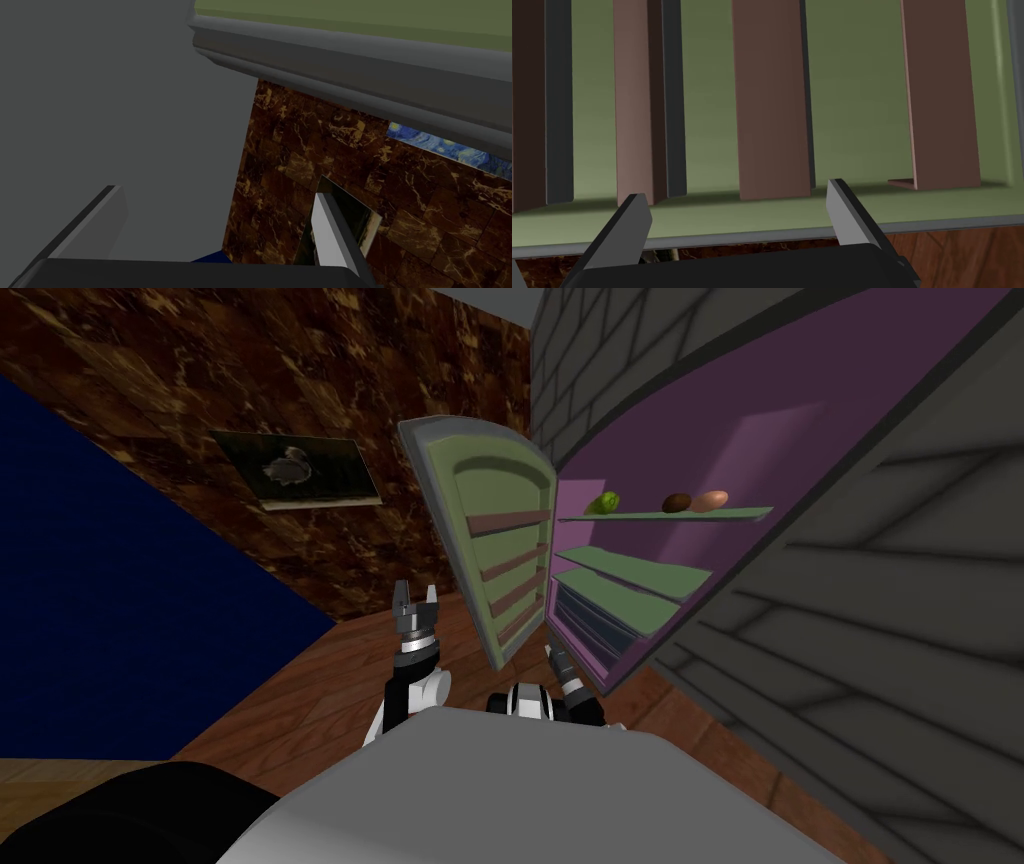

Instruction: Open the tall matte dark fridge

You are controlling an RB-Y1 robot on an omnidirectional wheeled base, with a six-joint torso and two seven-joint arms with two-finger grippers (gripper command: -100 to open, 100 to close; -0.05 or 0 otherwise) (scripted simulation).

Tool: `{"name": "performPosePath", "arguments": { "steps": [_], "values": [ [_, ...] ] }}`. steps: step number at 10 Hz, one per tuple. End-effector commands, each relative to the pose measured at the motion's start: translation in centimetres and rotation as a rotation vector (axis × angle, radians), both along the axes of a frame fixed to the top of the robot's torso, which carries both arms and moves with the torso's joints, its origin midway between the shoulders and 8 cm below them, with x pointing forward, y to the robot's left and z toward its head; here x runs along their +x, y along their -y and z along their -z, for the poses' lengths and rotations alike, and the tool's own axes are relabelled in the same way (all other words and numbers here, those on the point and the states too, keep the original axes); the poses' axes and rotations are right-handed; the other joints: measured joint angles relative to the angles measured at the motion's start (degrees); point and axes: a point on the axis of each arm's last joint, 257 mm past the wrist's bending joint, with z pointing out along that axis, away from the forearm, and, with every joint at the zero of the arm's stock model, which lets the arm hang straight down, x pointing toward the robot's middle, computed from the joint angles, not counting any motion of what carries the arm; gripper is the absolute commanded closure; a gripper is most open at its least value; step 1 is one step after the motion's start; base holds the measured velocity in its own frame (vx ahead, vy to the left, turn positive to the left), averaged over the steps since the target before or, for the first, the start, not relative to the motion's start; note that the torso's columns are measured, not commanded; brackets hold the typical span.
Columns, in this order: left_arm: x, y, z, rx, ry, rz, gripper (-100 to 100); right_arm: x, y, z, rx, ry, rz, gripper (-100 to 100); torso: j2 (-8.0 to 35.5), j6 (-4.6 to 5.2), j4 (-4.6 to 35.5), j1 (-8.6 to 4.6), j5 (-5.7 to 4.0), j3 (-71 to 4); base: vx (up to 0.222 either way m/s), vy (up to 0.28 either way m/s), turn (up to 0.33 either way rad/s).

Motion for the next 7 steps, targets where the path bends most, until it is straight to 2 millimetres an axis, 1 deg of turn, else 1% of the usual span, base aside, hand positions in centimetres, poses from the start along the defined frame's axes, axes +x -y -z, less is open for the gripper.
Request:
{"name": "performPosePath", "arguments": {
  "steps": [1, 4, 5, 6, 7],
  "values": [
    [0.0, 0.0, 0.0, 0.0, 0.0, 0.0, 0, 0.5, 0.3, -1.5, 0.001, -0.002, 0.023, -100, -0.07, 0.0, -0.02, 0.01, 0.0, -0.04, -0.027, -0.027, 0.094],
    [0.0, 0.0, 0.0, 0.0, 0.0, 0.0, 0, 0.9, 0.6, -3.3, 0.005, -0.001, 0.05, -100, -0.11, 0.0, -0.03, 0.01, 0.0, -0.07, -0.022, -0.021, 0.076],
    [0.0, 0.0, 0.0, 0.0, 0.0, 0.0, 0, 0.7, 0.3, -3.0, 0.004, 0.001, 0.042, -100, -0.08, 0.0, -0.02, 0.0, 0.0, -0.05, -0.01, -0.01, 0.013],
    [0.0, 0.0, 0.0, 0.0, 0.0, 0.0, 0, 0.7, 0.4, -3.0, 0.004, -0.001, 0.045, 0, -0.1, 0.01, -0.03, 0.03, 0.0, -0.06, 0.0, 0.0, 0.0],
    [0.0, 0.0, 0.0, 0.0, 0.0, 0.0, 0, 0.7, 0.4, -3.0, 0.004, -0.001, 0.045, 0, -0.11, 0.0, -0.03, 0.04, 0.01, -0.07, 0.0, 0.0, 0.0]
  ]
}}
